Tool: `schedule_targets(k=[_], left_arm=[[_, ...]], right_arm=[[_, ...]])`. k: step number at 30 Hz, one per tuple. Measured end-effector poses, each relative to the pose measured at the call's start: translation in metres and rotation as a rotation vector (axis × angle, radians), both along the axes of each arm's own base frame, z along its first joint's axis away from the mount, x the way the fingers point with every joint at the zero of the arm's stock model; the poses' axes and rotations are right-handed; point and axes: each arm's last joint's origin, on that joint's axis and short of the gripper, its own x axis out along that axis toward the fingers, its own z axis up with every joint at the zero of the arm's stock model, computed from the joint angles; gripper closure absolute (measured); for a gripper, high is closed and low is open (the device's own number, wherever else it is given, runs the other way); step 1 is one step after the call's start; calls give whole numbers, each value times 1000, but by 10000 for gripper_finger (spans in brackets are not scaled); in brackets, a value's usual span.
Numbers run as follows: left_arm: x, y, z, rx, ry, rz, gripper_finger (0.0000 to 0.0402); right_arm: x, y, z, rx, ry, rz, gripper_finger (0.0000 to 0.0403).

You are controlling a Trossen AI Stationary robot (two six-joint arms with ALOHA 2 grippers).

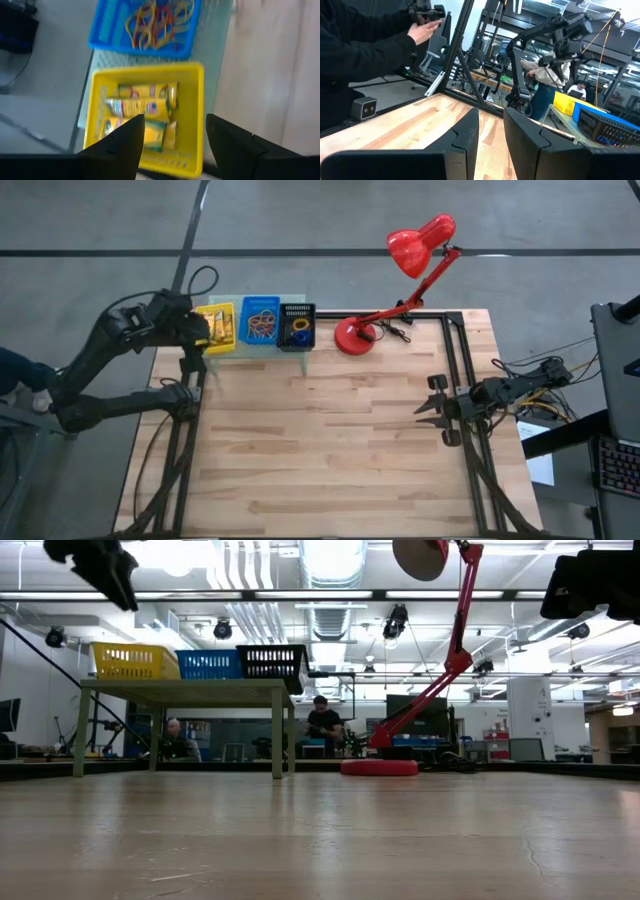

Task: Pick & Place Office Desk Supplies
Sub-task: Return to Home Position

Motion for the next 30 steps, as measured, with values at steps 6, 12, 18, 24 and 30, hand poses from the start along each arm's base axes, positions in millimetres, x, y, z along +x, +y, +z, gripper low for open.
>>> schedule_targets(k=[6,12,18,24,30], left_arm=[[0,-5,18,-58,-161,-24,187],[10,-3,26,-147,-389,-47,188],[32,-1,23,-195,-581,-322,195],[67,-6,-2,-155,-706,-629,220],[102,-11,-33,-101,-970,-494,257]], right_arm=[[0,0,0,0,0,0,316],[0,0,0,0,0,0,316],[0,0,0,0,0,0,316],[0,0,0,0,0,0,316],[0,0,0,0,0,0,316]])
